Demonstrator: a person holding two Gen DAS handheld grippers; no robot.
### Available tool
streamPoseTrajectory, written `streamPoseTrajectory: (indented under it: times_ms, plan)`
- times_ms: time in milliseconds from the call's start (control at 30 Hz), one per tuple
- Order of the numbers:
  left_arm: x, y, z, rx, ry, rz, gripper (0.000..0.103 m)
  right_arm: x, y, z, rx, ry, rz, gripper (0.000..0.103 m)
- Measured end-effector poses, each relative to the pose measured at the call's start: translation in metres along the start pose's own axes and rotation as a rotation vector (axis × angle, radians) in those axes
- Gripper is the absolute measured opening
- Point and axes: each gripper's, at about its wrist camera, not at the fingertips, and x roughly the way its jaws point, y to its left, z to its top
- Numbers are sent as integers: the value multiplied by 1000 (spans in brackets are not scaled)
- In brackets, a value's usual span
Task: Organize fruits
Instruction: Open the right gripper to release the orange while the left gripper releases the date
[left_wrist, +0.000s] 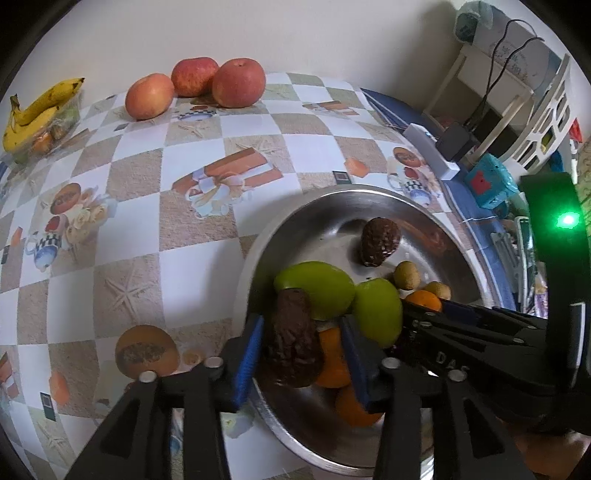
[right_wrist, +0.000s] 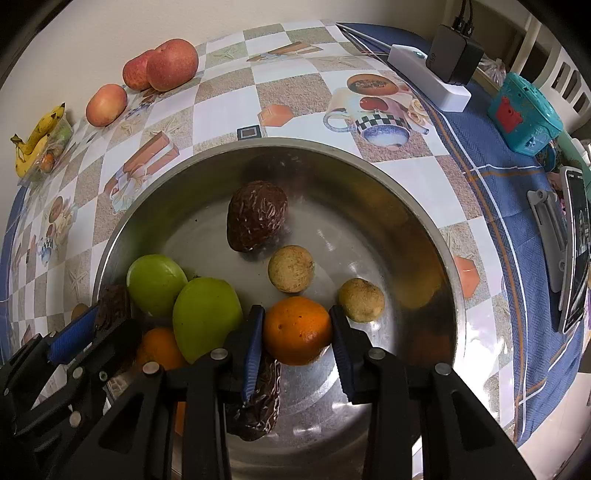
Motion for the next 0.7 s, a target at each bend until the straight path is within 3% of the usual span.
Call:
streamPoseTrajectory:
  times_ms: [133,267,400,433,500,567,700]
  plan:
    - [-6,-3,-2,22,-10,11,55,-2,-2,-2,4,-6,0,38]
    - [-18,-1,-4,28,-33,37,68,-10,-1,-5,9,-31,0,46]
    - [-31,8,-6,10,-58,48,74,-17,2,-9,0,-53,-12,47]
    - [-32,10,-7,1,-60,57,80,-19,2,-11,0,-55,-13,47]
    - [-36,19,-10,-24,-64,90,88,-21,2,-12,-5,-64,-23,49]
    - [-38,30,-13,-49,-64,146,103,-22,1,-13,0,-67,-30,54]
    - [-46,54,-16,-77,-77,282,103,-26,-3,-16,13,-77,-40,64]
